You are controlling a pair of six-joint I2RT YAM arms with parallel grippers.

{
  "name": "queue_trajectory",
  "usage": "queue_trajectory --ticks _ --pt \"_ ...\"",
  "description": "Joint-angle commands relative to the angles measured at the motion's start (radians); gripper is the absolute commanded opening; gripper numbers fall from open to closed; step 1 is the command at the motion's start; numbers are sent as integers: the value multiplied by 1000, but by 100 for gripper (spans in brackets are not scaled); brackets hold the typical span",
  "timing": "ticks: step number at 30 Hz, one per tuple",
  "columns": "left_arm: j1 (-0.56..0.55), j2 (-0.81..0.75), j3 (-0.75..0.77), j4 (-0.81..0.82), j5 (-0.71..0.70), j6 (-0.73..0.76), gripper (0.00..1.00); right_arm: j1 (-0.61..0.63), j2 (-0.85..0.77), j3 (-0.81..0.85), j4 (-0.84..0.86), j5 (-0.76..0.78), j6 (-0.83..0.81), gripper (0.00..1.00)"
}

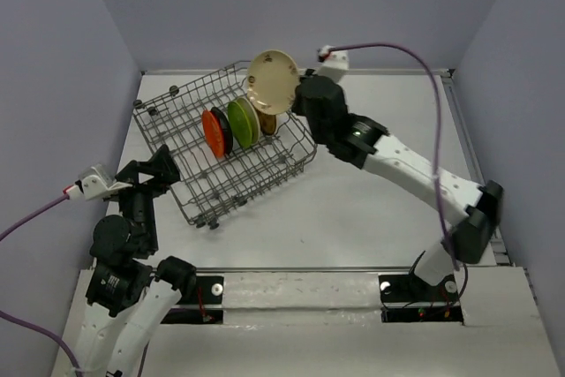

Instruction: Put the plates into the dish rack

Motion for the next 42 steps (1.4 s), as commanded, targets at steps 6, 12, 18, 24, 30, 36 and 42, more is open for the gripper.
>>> queue_trajectory --ticks 6,12,18,24,30,36,42 --pt "16 -42 29 3 -177 -30 99 260 742 807 -4 351 -480 7" --pt "-5 -68 33 -8 -211 -33 99 314 1001 1090 203 404 -771 7" --pt "-20 -83 32 -9 -208 -34 99 324 1107 1099 264 423 -819 7" --pt "-28 -83 29 -6 -188 -34 99 334 1176 1125 344 403 -821 7" --pt "-31 -80 27 0 -174 -34 99 334 1227 1122 368 395 -821 7" --pt "-31 -77 27 1 -168 -33 99 334 1239 1088 368 381 -792 7" --pt "-31 -74 26 4 -159 -30 99 352 1242 1053 361 375 -754 7"
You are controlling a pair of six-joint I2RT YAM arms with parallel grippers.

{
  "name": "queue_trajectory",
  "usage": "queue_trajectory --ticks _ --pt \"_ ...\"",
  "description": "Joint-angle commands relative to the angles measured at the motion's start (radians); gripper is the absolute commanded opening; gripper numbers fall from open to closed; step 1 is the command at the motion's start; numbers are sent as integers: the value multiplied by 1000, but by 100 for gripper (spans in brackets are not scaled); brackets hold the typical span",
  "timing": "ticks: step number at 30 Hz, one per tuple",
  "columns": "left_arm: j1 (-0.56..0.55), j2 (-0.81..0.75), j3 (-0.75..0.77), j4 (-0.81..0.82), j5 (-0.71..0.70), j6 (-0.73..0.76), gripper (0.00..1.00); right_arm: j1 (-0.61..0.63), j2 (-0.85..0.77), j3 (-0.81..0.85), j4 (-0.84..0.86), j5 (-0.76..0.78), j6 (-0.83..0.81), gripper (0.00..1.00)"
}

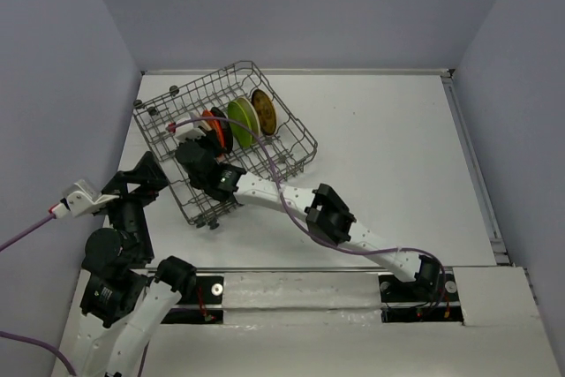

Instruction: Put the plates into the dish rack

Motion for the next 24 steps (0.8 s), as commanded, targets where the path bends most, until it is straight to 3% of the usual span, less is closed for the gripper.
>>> queue_trajectory --ticks 1,5,13,19,24 --pt "-5 1 24 48 -9 -7 99 15 -8 -20 73 7 48 7" --pt "-6 6 23 49 -9 -7 99 36 -17 -46 72 -8 77 11" --pt "-5 17 21 51 -6 -7 99 47 -95 -150 70 -54 174 41" --pt "-5 29 20 51 -8 -4 99 47 -216 -245 70 -76 227 47" --pt "5 35 14 57 -12 2 99 47 -447 -481 88 -180 356 52"
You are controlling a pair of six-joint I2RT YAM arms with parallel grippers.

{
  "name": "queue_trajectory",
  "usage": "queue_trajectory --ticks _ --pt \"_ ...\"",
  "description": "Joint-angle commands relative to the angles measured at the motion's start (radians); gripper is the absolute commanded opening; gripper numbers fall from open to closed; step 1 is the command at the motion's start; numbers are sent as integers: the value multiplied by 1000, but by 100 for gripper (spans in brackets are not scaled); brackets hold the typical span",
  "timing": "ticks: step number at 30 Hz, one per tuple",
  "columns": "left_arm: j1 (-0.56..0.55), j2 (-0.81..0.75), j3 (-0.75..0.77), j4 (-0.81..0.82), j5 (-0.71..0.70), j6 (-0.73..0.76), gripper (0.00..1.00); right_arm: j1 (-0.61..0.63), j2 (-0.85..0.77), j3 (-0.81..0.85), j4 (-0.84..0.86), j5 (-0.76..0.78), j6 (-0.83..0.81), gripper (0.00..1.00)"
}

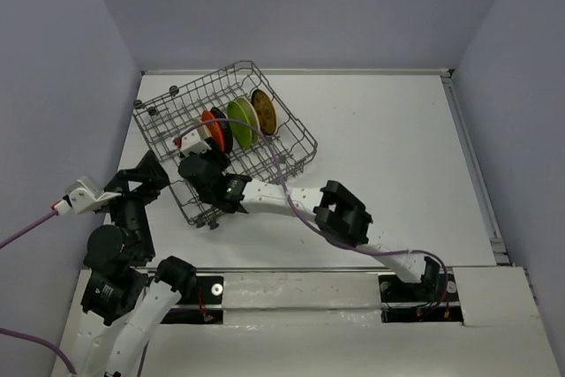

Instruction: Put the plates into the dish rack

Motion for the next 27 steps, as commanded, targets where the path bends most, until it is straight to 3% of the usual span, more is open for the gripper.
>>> queue_trajectory --ticks 1,8,12,16,20,25,27 --pt "6 23 12 59 -17 3 99 3 -298 -156 101 -96 154 55" --pt "6 73 -2 76 49 11 99 -9 -716 -642 244 -221 183 74" --pt "6 133 -3 93 121 24 99 -84 -995 -1008 277 -282 234 75" --pt "17 176 -3 110 164 31 99 -202 -1316 -1248 271 -331 287 76" --pt "43 182 -11 168 285 40 99 -335 -1652 -1502 216 -322 312 86" --pt "66 181 -14 231 387 93 99 -386 -1774 -1635 176 -200 318 100" --pt "66 185 -10 234 408 103 99 -396 -1772 -1666 176 -125 326 100"
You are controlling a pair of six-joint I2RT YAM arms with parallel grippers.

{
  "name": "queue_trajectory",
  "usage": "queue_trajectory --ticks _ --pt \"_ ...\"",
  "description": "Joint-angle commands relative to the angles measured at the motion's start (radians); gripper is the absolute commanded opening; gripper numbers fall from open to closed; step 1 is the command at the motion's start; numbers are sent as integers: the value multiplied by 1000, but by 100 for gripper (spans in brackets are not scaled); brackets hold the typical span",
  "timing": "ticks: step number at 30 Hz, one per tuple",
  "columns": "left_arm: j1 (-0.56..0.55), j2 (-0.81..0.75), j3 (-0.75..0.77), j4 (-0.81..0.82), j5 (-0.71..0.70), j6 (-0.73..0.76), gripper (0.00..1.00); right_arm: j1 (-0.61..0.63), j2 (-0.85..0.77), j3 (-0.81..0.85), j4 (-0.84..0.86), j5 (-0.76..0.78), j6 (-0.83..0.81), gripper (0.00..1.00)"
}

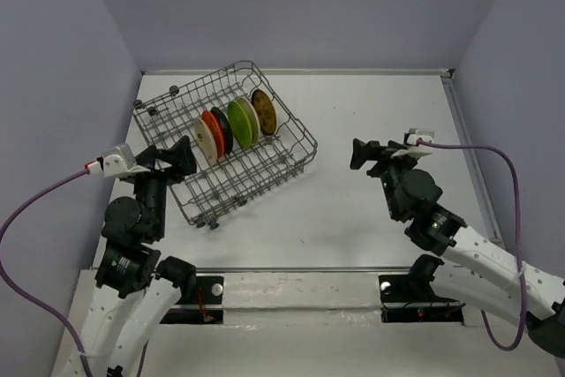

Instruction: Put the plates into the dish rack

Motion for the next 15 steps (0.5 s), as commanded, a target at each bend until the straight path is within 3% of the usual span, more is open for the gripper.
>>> queue_trajectory --ticks 1,4,15 --pt "8 9 7 97 93 48 99 -15 18 -68 -16 210 34 100" --pt "8 24 15 105 126 48 99 -15 10 -85 -18 278 74 100" --pt "41 42 -47 127 212 59 99 -15 71 -91 -1 246 97 100"
